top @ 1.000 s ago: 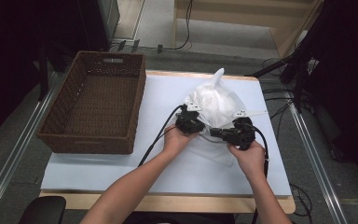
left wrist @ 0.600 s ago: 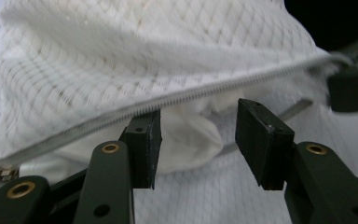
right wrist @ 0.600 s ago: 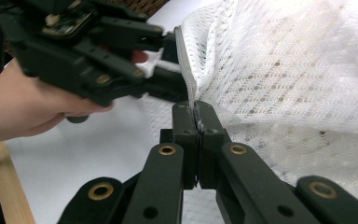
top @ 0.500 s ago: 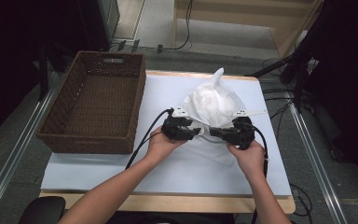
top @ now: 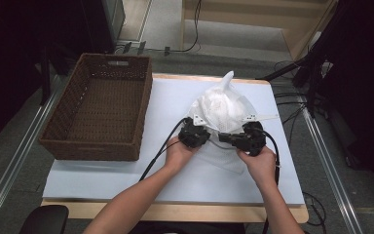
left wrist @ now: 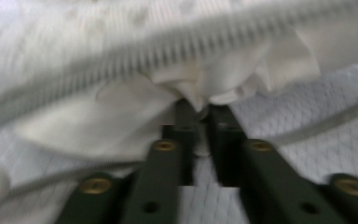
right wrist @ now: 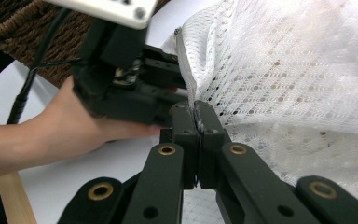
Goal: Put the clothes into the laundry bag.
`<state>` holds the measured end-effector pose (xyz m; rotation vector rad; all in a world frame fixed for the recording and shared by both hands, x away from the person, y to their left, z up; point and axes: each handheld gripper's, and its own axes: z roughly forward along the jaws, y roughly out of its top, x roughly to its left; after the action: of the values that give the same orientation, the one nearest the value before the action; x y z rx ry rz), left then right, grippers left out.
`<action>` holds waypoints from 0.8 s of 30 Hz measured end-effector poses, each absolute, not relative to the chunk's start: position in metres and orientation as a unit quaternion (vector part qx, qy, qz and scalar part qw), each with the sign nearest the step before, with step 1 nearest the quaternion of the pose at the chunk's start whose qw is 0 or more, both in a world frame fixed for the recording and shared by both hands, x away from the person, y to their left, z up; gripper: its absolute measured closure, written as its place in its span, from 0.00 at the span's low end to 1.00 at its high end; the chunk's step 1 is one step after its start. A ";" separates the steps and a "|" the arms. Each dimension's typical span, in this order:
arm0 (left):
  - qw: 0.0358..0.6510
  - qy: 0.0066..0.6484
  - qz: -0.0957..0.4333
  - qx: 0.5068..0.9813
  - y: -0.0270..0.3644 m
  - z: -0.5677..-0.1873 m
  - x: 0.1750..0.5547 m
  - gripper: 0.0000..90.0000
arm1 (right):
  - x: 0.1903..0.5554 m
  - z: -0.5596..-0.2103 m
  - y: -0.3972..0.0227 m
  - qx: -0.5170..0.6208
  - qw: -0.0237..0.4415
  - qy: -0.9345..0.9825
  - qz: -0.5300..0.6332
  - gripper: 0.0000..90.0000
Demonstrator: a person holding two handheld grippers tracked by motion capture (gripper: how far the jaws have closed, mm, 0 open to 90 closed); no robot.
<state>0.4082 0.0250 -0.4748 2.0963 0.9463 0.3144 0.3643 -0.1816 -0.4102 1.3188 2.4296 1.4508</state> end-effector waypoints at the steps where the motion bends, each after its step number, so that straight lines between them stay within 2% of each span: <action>1: 0.401 0.375 0.117 0.828 0.022 -0.472 0.411 0.97 | 0.364 -0.410 -0.182 0.423 0.009 0.778 0.465 1.00; 5: 0.417 0.373 0.133 0.818 0.015 -0.464 0.416 0.99 | 0.363 -0.408 -0.184 0.424 0.013 0.774 0.471 1.00; 11: 0.423 0.395 0.137 0.804 0.006 -0.477 0.429 0.98 | 0.365 -0.410 -0.186 0.429 0.007 0.772 0.469 1.00; 18: 0.412 0.409 0.104 0.808 0.005 -0.475 0.445 0.96 | 0.367 -0.412 -0.185 0.435 0.007 0.771 0.465 1.00; 20: 0.407 0.410 0.091 0.811 0.008 -0.473 0.443 0.93 | 0.367 -0.413 -0.184 0.436 0.006 0.771 0.463 1.00; 22: 0.400 0.405 0.075 0.819 0.014 -0.472 0.441 0.84 | 0.368 -0.416 -0.184 0.436 0.006 0.775 0.456 1.00; 24: 0.401 0.390 0.080 0.825 0.021 -0.470 0.435 0.79 | 0.368 -0.417 -0.184 0.438 0.005 0.777 0.452 1.00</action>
<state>0.4351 0.0212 -0.4696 2.0873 0.9852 0.2025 0.3684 -0.1840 -0.4170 1.3733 2.4334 1.4151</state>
